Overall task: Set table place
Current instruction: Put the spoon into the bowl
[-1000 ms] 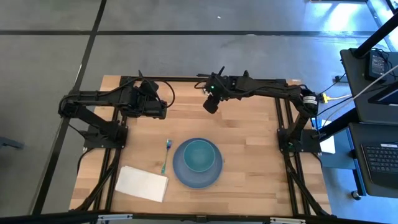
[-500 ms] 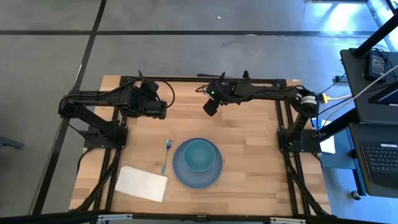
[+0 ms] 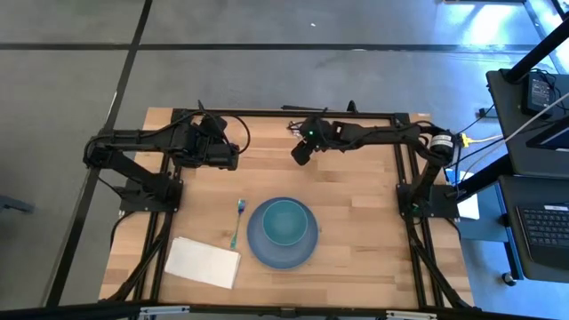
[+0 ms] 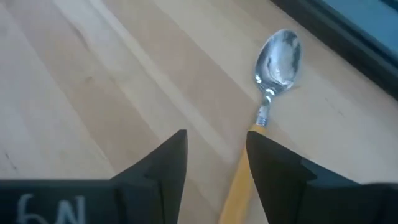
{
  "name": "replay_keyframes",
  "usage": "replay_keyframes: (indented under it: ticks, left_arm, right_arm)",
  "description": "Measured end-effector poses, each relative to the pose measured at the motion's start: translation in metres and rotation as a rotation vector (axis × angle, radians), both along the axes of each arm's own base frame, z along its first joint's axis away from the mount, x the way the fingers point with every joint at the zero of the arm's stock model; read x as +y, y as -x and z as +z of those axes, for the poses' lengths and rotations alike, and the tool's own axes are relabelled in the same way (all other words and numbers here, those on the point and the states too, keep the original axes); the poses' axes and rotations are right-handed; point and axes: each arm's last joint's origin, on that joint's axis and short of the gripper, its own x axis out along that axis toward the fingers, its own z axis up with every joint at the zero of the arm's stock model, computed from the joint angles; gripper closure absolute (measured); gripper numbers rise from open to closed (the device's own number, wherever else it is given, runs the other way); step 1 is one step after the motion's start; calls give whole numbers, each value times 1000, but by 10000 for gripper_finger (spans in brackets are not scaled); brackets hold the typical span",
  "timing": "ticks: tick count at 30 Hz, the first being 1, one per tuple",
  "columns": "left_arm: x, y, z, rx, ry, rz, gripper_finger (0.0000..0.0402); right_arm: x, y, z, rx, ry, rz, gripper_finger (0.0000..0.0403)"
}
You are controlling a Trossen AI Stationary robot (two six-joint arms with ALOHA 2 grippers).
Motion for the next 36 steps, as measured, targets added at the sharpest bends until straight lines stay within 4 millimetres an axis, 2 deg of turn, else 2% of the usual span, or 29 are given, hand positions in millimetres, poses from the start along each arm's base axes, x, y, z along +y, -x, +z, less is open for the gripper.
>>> replay_keyframes:
  ticks: [8, 14, 18, 25, 31, 36]
  left_arm:
    - [1, -1, 2, -21, -67, 13, 364]
    - [1, -5, 3, -68, -83, 14, 358]
    - [2, -8, 4, -75, -88, 2, 357]
    - [3, -9, 4, -76, -95, -3, 369]
    - [3, -9, 4, -75, -95, -3, 381]
    - [3, -9, 4, -76, -95, -4, 391]
  right_arm:
    - [-10, 13, -18, -22, -17, -12, 236]
    - [-6, 13, -19, -17, -43, 12, 237]
    - [7, 8, -14, 10, -61, 72, 237]
    - [25, 5, -3, 157, -98, 121, 237]
    - [38, 4, -4, 183, -129, 96, 237]
    - [43, -7, 14, 149, -69, 124, 237]
